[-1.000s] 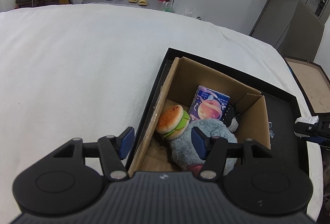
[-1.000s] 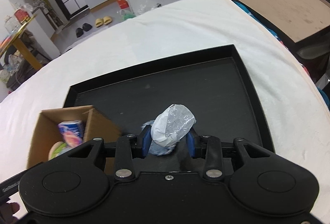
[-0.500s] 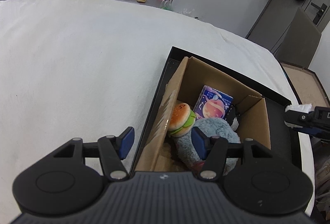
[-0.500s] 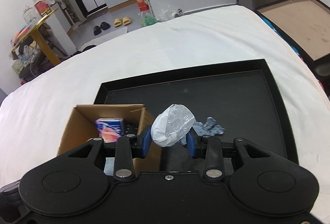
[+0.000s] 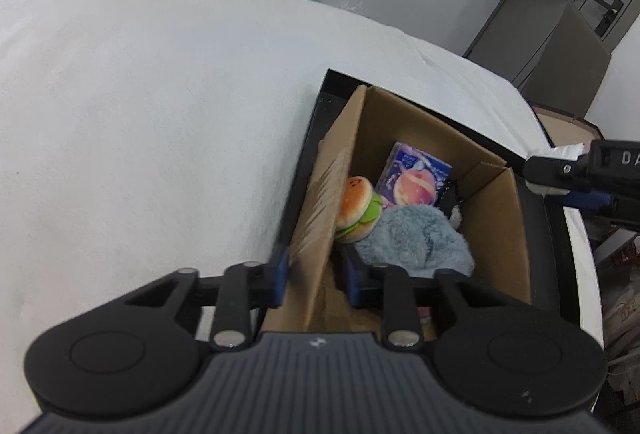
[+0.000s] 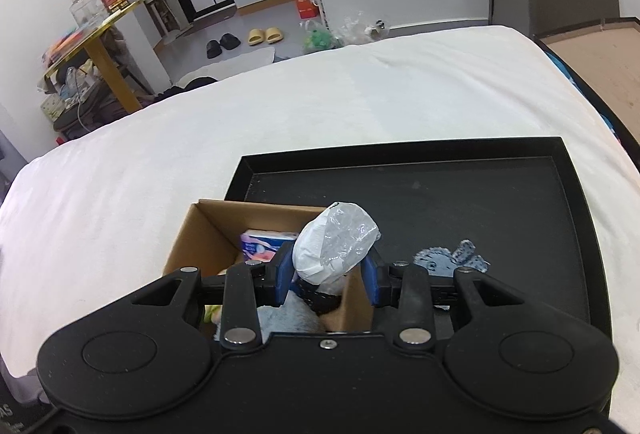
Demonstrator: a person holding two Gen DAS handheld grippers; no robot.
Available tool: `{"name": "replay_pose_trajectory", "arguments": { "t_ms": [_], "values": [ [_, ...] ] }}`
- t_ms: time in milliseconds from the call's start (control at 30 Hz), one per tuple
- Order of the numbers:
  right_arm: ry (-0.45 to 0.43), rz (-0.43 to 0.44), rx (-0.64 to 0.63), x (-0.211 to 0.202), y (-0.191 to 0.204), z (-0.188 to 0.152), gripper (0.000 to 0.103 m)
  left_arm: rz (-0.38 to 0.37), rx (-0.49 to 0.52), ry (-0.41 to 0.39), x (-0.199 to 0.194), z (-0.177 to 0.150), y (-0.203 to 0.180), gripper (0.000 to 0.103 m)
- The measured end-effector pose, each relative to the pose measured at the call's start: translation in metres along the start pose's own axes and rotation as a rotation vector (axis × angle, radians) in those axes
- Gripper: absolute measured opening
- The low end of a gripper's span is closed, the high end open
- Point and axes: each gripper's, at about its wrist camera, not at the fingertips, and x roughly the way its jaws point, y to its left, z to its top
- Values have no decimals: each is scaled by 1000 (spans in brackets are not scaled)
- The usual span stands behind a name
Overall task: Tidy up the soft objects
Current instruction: 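Carry the white plastic bag into the box and release it, then grasp the denim fish plush with the right tool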
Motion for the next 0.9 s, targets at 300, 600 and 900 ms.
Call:
{"name": "replay_pose_trajectory", "arguments": {
  "t_ms": [300, 600, 900],
  "values": [
    [40, 19, -10, 9, 12, -4, 43, 19, 20, -3, 0, -2, 1, 16],
    [35, -6, 35, 2, 0, -10, 50, 30, 22, -12, -3, -3, -2, 16],
    [35, -29, 88, -1, -25, -17, 51, 59, 34, -34, -8, -2, -10, 16]
  ]
}}
